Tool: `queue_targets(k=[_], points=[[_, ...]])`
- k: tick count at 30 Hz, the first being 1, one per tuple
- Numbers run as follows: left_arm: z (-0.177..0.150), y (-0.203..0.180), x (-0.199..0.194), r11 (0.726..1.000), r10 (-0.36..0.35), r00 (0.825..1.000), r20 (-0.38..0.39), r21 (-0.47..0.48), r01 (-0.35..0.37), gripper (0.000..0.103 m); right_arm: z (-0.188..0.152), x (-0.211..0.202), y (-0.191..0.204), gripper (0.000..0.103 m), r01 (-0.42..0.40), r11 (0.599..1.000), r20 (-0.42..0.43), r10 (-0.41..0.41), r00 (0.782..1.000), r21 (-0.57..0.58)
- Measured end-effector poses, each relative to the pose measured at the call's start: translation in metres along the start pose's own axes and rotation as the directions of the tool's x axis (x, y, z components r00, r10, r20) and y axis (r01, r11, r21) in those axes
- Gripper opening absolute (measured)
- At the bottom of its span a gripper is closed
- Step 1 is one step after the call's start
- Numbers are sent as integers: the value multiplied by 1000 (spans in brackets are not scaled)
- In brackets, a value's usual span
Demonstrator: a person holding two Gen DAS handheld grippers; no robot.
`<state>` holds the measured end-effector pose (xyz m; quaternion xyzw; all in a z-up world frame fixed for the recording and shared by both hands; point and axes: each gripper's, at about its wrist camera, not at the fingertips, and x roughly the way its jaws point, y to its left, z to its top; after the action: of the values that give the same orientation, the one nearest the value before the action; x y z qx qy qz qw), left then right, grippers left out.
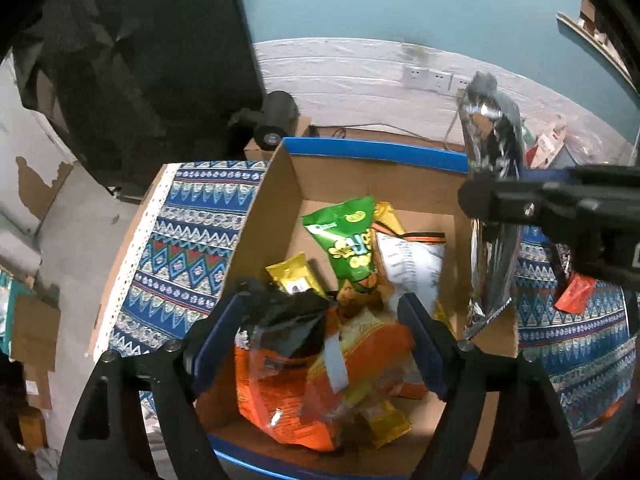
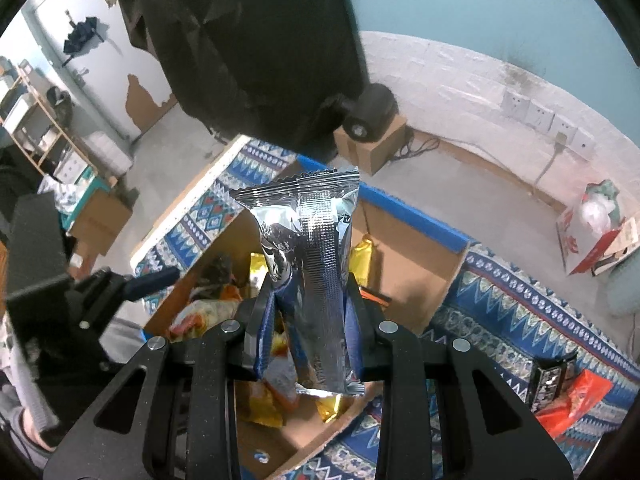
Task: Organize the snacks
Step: 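Open both tools to drop the fries bag and silver bar into the box, then move both open tools from the box back toward the remaining snacks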
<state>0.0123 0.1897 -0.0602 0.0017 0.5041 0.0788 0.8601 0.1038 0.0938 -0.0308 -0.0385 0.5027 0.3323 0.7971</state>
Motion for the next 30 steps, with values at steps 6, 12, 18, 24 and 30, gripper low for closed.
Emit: queue_targets(k=[6,12,18,24,30], points=[[0,7,0,1000,9,1000,-10,-17,-9,81,-2,13,-3,28,-1,1000,-35,2,999,16],[1,7,-3,1000,13,1000,-4,-22,-13,81,-7,25,-7,33,16,999,-85,-13,996,28],[1,0,-5,1000,11,1000,-5,-12,-11,81,-9,23,-12,63,38,998,-74,-34,997,50],[4,-15,-7,1000,4,1000,2,17,-4,81,-13,10,-25,67,57,996,-50,-53,997,75],[7,-28,-9,999,-4,1000,4,41,4,81,-24,-4,-42,76,105,991,-43,-101,994,80]])
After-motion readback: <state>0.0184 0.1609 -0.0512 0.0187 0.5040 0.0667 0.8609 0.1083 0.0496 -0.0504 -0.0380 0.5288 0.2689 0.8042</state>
